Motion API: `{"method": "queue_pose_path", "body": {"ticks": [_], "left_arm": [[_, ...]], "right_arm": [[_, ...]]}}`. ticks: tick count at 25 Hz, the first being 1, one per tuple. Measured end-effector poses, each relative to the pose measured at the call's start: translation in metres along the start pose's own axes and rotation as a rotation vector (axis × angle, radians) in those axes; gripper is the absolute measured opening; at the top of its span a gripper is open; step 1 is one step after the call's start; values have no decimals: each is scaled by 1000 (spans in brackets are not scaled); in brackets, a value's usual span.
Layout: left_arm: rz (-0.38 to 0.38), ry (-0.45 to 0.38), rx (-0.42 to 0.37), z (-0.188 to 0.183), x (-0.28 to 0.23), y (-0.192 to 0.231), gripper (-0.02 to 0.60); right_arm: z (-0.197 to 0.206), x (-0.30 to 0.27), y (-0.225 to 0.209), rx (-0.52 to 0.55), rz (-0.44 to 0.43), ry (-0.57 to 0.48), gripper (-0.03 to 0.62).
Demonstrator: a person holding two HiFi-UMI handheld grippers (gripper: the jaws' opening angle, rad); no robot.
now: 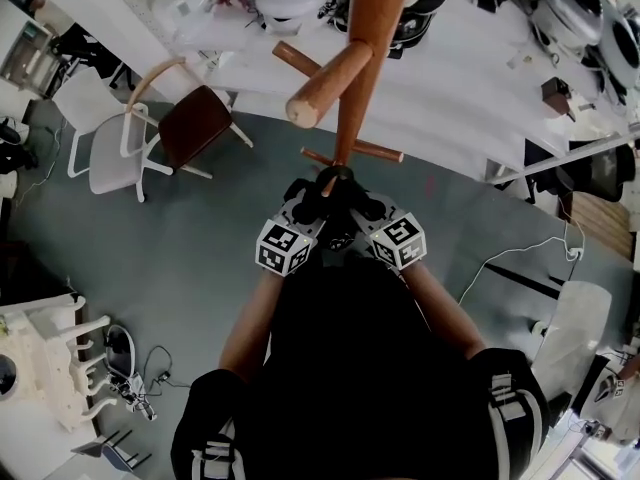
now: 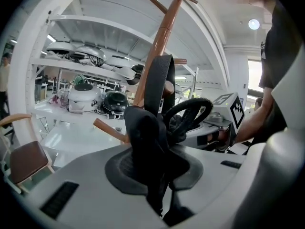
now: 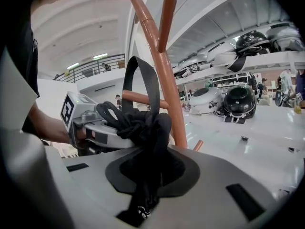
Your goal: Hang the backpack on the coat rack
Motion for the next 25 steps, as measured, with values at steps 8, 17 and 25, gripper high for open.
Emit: {"method": "queue_pose_path", "body": {"ticks": [8,17,25], "left_arm": [[53,24,-49,10,-23,2,89],[72,59,-67,22,-35,9,89],[72,96,-82,30,-48,19,89]], "right_arm": [[15,0,-15,-2,49,20,61],[26,-7,-24,-13,95,31,61],[35,-16,-34,-24,101,67,61]]}}
Point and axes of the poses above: the fingertips, and each gripper's own axes: x backward along the fingers, y to its left, z out of its underside, the point moved 1 cm from there along x, backward along the fingers, and after that the axes turned 13 degrees about -z, right-handed, at the moved point
